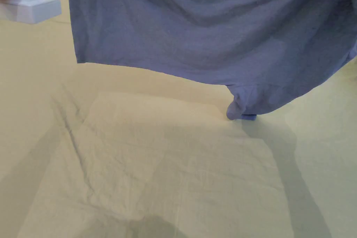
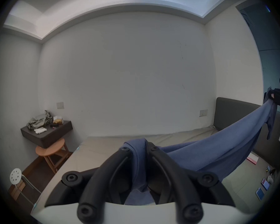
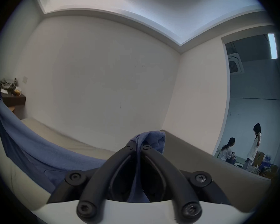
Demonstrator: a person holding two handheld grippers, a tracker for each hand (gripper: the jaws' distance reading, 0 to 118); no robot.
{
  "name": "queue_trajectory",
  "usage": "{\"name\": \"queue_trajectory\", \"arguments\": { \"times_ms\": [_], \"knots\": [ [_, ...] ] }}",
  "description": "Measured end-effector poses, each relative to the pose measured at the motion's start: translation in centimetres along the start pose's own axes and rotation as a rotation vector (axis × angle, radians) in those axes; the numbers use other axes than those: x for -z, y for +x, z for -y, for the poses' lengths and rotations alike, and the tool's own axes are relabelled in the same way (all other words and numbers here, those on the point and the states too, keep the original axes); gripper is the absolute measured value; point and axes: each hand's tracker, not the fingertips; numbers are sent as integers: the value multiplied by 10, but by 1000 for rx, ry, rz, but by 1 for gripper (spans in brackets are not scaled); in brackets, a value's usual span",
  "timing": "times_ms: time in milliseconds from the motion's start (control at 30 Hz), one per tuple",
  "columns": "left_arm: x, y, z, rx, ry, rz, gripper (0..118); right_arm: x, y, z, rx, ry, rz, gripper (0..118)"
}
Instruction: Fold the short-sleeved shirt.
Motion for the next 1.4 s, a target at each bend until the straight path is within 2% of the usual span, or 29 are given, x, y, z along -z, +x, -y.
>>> {"name": "queue_trajectory", "arguments": {
  "times_ms": [167, 267, 367, 500, 600, 733, 833, 1000, 1133, 1267, 1400],
  "knots": [
    [11, -2, 51, 3, -115, -27, 12, -13, -19, 46, 12, -132, -103, 7],
    [-2, 0, 86, 16, -147, -23, 12, -36, -24, 79, -7, -180, -133, 7],
    [-19, -1, 129, 6, -233, -23, 12, -69, -27, 118, 9, -289, -179, 7],
    [-52, 5, 204, 33, -383, -32, 12, -132, -27, 179, 140, -485, -266, 7],
    [-81, 11, 264, 74, -487, -17, 12, -181, -33, 230, 122, -602, -292, 7],
    [-125, 15, 343, 85, -643, 10, 12, -235, -42, 306, 37, -769, -336, 7],
    [-147, 8, 390, 59, -744, 20, 12, -269, -43, 352, 75, -913, -370, 7],
    [-189, 5, 423, 94, -806, 32, 12, -307, -36, 393, 100, -1043, -345, 7],
    [-217, 4, 431, 140, -833, 35, 12, -328, -24, 398, 185, -1114, -351, 7],
    [-237, 6, 431, 182, -856, 40, 12, -344, -24, 396, 153, -1149, -366, 7],
    [-254, 2, 432, 174, -878, 44, 12, -354, -19, 395, 168, -1195, -368, 7]
  ]
}}
